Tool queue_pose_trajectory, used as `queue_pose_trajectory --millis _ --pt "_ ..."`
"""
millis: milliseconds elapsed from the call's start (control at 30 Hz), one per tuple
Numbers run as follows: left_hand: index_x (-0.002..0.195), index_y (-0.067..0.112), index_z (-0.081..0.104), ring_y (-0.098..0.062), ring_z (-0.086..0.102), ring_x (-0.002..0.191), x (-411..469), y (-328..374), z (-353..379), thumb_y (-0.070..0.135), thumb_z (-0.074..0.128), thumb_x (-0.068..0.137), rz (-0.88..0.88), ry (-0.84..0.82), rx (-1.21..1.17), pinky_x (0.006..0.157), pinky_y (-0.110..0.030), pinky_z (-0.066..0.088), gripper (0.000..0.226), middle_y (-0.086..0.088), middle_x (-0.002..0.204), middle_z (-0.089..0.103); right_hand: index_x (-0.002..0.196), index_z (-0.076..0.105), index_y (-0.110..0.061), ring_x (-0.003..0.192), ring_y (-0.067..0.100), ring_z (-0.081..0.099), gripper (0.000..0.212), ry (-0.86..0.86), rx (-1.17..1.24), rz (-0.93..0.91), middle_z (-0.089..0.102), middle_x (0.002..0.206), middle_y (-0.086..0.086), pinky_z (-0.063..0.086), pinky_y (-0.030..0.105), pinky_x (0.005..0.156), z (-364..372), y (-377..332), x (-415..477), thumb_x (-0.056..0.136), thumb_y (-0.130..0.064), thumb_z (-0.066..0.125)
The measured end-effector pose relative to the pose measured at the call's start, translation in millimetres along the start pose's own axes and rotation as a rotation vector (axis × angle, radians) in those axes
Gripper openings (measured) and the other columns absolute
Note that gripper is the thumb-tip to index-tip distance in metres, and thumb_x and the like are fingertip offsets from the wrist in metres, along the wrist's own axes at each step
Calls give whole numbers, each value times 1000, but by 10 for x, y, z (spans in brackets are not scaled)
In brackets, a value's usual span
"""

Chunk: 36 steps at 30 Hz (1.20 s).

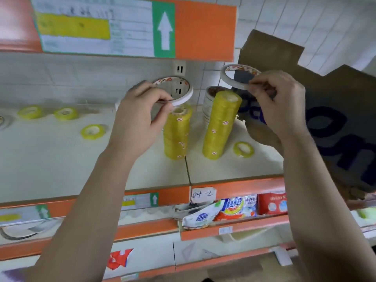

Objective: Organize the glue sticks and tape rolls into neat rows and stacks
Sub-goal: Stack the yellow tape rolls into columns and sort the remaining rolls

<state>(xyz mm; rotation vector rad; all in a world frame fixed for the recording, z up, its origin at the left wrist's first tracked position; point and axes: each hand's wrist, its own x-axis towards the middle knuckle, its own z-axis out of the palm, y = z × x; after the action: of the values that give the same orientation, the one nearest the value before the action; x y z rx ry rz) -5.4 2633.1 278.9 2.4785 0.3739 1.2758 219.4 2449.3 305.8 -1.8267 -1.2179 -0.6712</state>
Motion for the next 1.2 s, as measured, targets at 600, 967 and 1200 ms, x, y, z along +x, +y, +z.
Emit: queue_pose_trajectory --millis 600,967,1200 --pt "98 5 70 -6 56 87 307 13 241 15 65 91 -8 30 65 85 -27 49 14 -7 97 62 96 72 -4 85 14 60 20 -76 218 170 68 95 10 47 25 79 630 681 171 86 -19 64" --pt "99 6 71 -4 56 89 449 158 508 17 65 91 -60 26 95 89 -30 50 14 -5 97 61 90 71 -8 82 22 62 26 -86 295 96 68 89 5 51 43 75 792 942 137 85 -32 63" --pt "99 9 71 -9 59 90 501 187 596 17 66 91 -92 13 112 90 -33 51 13 -2 97 60 84 70 -10 79 14 57 12 -121 358 41 65 84 0 49 38 75 884 990 246 82 -21 69"
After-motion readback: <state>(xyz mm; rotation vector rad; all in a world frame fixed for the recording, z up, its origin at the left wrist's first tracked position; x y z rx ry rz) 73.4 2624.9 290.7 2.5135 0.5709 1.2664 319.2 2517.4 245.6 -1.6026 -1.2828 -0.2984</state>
